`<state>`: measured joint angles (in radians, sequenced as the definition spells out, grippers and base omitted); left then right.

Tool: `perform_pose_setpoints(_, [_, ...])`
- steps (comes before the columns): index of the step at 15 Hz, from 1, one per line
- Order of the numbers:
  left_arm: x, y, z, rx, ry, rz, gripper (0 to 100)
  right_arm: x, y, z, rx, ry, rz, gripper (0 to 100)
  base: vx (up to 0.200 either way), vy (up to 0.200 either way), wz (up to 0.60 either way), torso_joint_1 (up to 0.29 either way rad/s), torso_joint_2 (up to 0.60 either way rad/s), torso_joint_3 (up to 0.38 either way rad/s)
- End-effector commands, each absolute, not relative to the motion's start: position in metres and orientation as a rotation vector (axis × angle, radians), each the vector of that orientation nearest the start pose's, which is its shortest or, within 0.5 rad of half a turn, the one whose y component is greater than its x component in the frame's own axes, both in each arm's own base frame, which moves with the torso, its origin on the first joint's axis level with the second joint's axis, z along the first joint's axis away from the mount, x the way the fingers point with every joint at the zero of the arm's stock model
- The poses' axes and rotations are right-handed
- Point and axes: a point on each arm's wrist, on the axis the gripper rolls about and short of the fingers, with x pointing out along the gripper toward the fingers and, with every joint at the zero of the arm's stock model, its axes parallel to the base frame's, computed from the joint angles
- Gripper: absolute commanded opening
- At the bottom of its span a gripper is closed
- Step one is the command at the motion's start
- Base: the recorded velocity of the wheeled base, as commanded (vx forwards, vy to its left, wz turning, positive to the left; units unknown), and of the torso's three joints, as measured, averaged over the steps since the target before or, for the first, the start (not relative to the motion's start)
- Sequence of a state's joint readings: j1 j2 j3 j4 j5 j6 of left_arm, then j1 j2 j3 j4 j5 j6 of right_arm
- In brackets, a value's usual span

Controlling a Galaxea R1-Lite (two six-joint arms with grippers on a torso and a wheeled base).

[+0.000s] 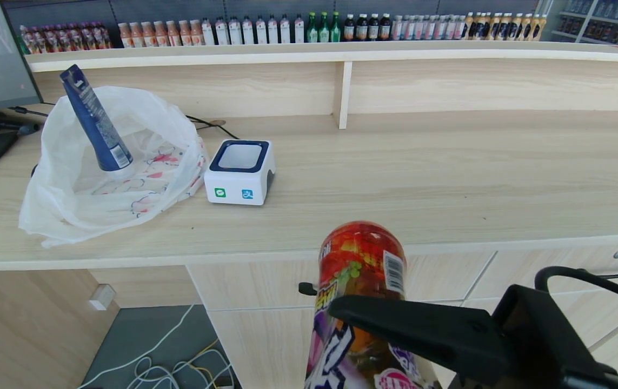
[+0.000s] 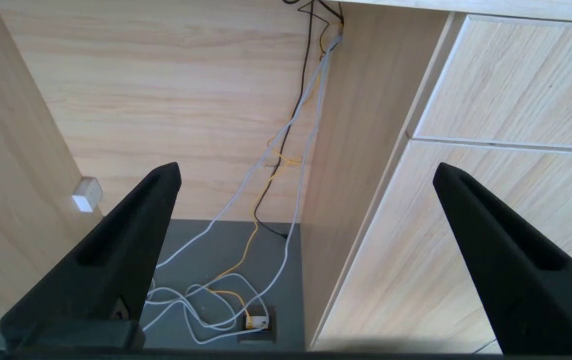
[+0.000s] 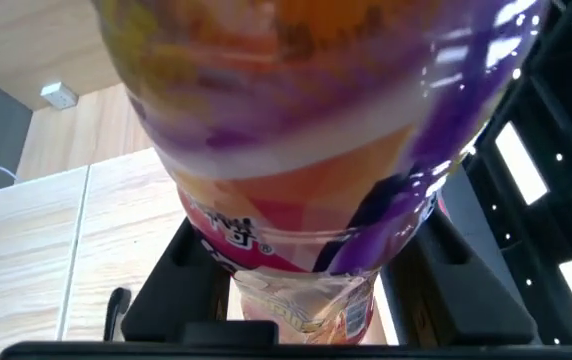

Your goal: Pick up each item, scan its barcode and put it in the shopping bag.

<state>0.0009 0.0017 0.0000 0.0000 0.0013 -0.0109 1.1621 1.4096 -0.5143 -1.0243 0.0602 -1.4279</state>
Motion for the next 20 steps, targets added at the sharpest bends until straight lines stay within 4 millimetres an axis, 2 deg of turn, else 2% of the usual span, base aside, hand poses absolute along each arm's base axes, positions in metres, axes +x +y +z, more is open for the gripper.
perform_pose_setpoints(1, [-0.023, 0.000, 0.076, -0.012, 0.002, 0.003, 100, 0.089, 0.193, 0.222, -1.134, -0.921, 0.885, 0, 0.000, 0.000, 0.00, 0.000, 0.00, 0.000])
perform_pose_setpoints(6, [-0.023, 0.000, 0.076, -0.011, 0.002, 0.003, 100, 0.097, 0.159, 0.230, -0.876, -0.736, 0.852, 0, 0.000, 0.000, 0.00, 0.000, 0.00, 0.000])
perform_pose_setpoints(9, [-0.023, 0.000, 0.076, -0.011, 0.002, 0.003, 100, 0.092, 0.149, 0.218, -0.699, -0.602, 0.926, 0, 0.000, 0.000, 0.00, 0.000, 0.00, 0.000])
perform_pose_setpoints(11, [-0.023, 0.000, 0.076, -0.012, 0.002, 0.003, 100, 0.092, 0.137, 0.226, -0.601, -0.573, 0.870, 0, 0.000, 0.000, 0.00, 0.000, 0.00, 0.000])
perform_pose_setpoints(17, [-0.023, 0.000, 0.076, -0.011, 0.002, 0.003, 100, 0.099, 0.139, 0.226, -0.229, -0.349, 0.879, 0, 0.000, 0.000, 0.00, 0.000, 0.00, 0.000])
perform_pose_setpoints(20, [-0.023, 0.000, 0.076, -0.012, 0.002, 0.003, 100, 0.108, 0.141, 0.244, -0.093, -0.335, 0.795, 0, 0.000, 0.000, 0.00, 0.000, 0.00, 0.000])
